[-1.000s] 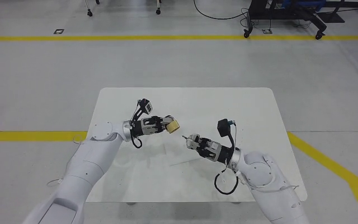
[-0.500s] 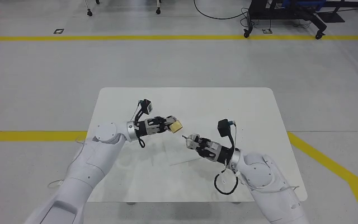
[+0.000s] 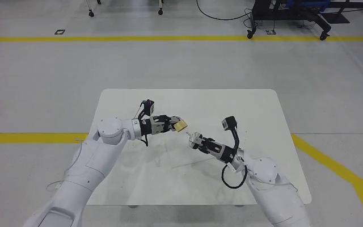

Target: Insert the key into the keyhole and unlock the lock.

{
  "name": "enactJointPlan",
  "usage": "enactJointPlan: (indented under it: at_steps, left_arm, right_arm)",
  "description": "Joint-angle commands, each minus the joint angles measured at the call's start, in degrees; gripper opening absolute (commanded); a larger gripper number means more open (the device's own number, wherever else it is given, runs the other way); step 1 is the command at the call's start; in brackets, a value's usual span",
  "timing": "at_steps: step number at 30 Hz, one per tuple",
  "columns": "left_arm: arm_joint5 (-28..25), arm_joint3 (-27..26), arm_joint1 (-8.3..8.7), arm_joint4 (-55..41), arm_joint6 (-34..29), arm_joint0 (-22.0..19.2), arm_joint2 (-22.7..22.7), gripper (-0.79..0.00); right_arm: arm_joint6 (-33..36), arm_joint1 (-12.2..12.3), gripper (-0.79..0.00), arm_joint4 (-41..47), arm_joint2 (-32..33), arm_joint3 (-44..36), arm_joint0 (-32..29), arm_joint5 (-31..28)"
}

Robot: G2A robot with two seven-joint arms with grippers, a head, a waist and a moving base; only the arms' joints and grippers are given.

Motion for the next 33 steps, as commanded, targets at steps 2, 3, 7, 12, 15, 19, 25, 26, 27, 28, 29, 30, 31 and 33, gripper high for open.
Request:
enactJointPlan:
  at_steps: [2,3,7,12,15,19,25,26,27,28,29,30,31,33]
  left_arm:
    - [2.6,1.0,-0.19,-1.1,-0.6,-0.7,0.0,-0.785]
    - [2.6,1.0,-0.19,-1.1,-0.6,-0.7,0.0,-0.785]
    - [2.6,1.0,-0.19,-1.1,-0.6,-0.7,0.0,-0.785]
    - [2.6,1.0,-0.19,-1.1,-0.6,-0.7,0.0,-0.785]
    - [2.6,1.0,-0.19,-1.1,-0.6,-0.7,0.0,-0.785]
    - [3.8,-2.2,-0.28,-1.5,0.5,0.6,0.3,-0.785]
    - [5.6,-3.1,-0.39,-1.9,-0.2,1.1,0.5,-0.785]
    - [5.8,-3.0,-0.42,-2.0,-0.4,1.1,0.5,-0.785]
    - [6.0,-2.8,-0.44,-2.2,-0.5,1.1,0.5,-0.785]
    - [6.0,-2.6,-0.44,-2.2,-0.7,1.1,0.4,-0.785]
    - [6.1,-2.5,-0.44,-2.2,-0.7,1.0,0.4,-0.785]
    - [6.1,-2.4,-0.44,-2.2,-0.7,1.0,0.3,-0.785]
    - [6.1,-2.3,-0.45,-2.3,-0.7,1.0,0.3,-0.785]
    - [6.1,-2.3,-0.46,-2.0,-0.4,1.0,0.2,-0.785]
  right_arm:
    - [0.2,0.2,-0.785,0.5,0.9,-0.8,-0.4,1.9]
    - [0.2,0.2,-0.785,0.5,0.9,-0.8,-0.4,1.9]
    - [0.2,0.2,-0.785,0.5,0.9,-0.8,-0.4,1.9]
    - [0.2,0.2,-0.785,0.5,0.9,-0.8,-0.4,1.9]
    - [0.2,0.2,-0.785,0.5,0.9,-0.8,-0.4,1.9]
    - [0.2,0.2,-0.785,0.5,0.9,-0.8,-0.4,1.9]
    - [-3.1,0.0,-0.785,2.1,0.9,-1.9,-1.4,7.5]
    - [-3.6,0.0,-0.785,1.9,0.8,-2.3,-1.4,8.4]
    - [-3.8,0.0,-0.785,2.1,0.7,-2.5,-1.5,9.0]
    - [-3.8,-0.1,-0.785,2.3,0.6,-2.7,-1.5,9.4]
    - [-4.0,-0.1,-0.785,2.3,0.6,-2.9,-1.6,9.8]
    - [-4.1,-0.1,-0.785,2.3,0.4,-3.1,-1.8,10.4]
    - [-4.2,-0.1,-0.785,2.2,0.3,-3.3,-1.9,11.0]
    - [-4.9,-0.1,-0.785,1.6,0.1,-3.7,-2.1,12.1]
